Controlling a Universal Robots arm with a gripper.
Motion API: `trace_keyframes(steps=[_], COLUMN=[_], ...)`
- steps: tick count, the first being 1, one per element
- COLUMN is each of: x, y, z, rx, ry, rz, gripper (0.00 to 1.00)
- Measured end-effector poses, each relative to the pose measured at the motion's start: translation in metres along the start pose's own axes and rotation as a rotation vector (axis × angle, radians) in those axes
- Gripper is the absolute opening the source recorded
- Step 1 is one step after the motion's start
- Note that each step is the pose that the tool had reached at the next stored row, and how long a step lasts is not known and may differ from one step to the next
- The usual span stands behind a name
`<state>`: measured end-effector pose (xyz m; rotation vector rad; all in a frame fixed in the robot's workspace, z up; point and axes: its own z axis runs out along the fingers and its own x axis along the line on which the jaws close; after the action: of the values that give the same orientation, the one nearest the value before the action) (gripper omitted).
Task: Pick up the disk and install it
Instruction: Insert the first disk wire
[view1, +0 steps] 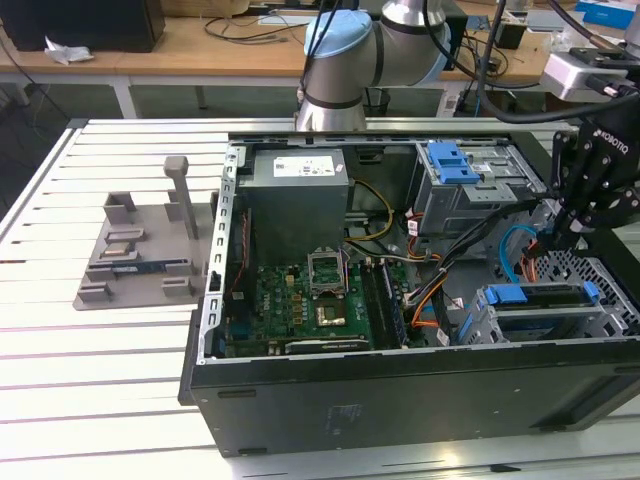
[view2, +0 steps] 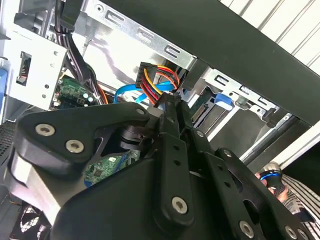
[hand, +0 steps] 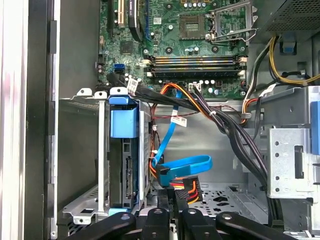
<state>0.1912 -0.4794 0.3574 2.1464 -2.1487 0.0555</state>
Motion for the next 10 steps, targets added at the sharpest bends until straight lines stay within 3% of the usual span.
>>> trace_keyframes(steps=[2, 4, 6, 10], x=[0.0053, 0.0156, 0.0319, 0.0340], y=[0.0001, 0.0006, 0.0028, 0.0033], z=[0.0006, 0.0019, 0.0057, 0.0095], rx=[0.0000, 0.0000, 0.0000, -0.0001], ry=[0.0007, 0.0009, 0.0009, -0.0007], rz=[0.000, 0.000, 0.000, 0.001], gripper=[0.17, 0.17, 0.17, 0.17])
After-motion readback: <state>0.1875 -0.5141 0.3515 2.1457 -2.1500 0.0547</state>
